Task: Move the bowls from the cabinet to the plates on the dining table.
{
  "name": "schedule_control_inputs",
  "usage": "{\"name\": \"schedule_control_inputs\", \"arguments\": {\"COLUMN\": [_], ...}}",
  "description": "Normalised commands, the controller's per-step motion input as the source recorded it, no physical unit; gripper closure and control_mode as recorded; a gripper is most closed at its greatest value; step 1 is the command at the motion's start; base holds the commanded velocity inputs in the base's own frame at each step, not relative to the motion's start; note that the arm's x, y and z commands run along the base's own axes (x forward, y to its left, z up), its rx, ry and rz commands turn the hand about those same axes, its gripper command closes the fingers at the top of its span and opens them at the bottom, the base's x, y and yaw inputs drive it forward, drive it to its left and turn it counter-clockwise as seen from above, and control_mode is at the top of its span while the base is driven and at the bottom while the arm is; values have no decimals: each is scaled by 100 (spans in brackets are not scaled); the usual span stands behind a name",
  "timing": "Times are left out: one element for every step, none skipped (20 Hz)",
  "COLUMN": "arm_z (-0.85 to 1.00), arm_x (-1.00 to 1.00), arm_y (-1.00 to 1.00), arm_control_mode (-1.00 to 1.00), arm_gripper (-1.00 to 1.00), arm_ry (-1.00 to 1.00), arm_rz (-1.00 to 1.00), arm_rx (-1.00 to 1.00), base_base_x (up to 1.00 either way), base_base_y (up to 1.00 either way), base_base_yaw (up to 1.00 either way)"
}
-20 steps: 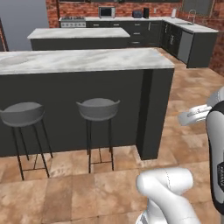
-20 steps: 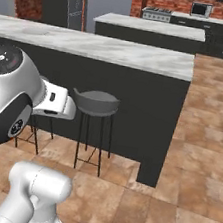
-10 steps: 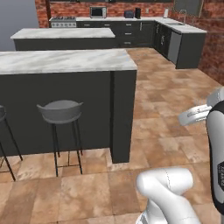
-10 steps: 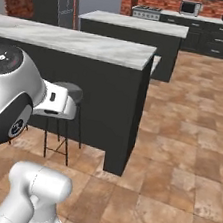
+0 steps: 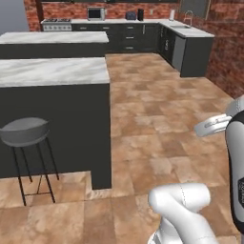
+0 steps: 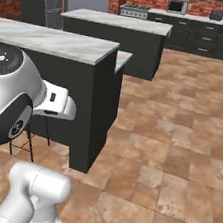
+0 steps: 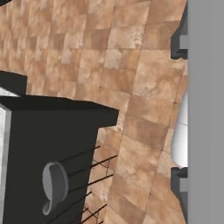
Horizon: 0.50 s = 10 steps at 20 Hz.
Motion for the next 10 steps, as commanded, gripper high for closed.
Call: {"name": "schedule_control_inputs", "arguments": {"arm_z": [0, 0, 0, 0, 0, 0, 0, 0, 0, 0], "arm_x": [0, 0, 0, 0, 0, 0, 0, 0, 0, 0], "arm_y": [0, 0, 0, 0, 0, 0, 0, 0, 0, 0], "arm_control_mode": [100, 100, 100, 100, 100, 100, 100, 100, 100, 100], "arm_gripper": [-100, -100, -100, -100, -100, -100, -100, -100, -100, -100], "arm_ry": [0, 0, 0, 0, 0, 0, 0, 0, 0, 0], "arm_rz": [0, 0, 0, 0, 0, 0, 0, 0, 0, 0], "arm_rx": [0, 0, 0, 0, 0, 0, 0, 0, 0, 0], "base_base_x": [75, 75, 74, 71, 82, 86, 97, 100, 100, 100], "base_base_y": [-94, -93, -91, -91, -90, -86, -83, -79, -72, -70], "base_base_yaw": [0, 0, 0, 0, 0, 1, 2, 2, 2, 2]}}
